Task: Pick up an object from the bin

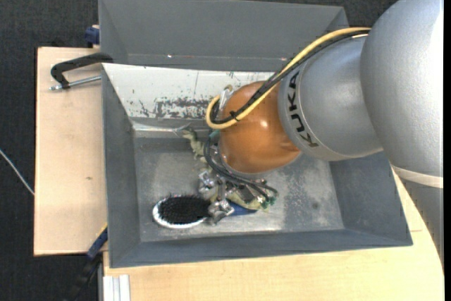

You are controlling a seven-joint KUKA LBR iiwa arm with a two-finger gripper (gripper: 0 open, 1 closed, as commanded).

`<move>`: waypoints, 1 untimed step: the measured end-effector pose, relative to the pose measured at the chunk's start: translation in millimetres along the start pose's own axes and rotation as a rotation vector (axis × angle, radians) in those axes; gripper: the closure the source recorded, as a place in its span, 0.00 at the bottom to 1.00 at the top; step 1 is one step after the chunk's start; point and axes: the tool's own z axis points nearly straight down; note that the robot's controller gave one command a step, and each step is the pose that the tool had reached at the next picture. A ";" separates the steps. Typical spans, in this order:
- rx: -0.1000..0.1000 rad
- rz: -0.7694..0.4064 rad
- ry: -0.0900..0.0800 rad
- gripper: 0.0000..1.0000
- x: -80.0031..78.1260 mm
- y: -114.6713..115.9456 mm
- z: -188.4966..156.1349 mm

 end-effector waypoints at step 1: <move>0.004 -0.100 -0.015 1.00 -4.5 12.4 -145.8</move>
Offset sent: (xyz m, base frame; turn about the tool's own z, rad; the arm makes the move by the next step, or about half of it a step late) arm -0.0044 0.0112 0.1408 -0.1002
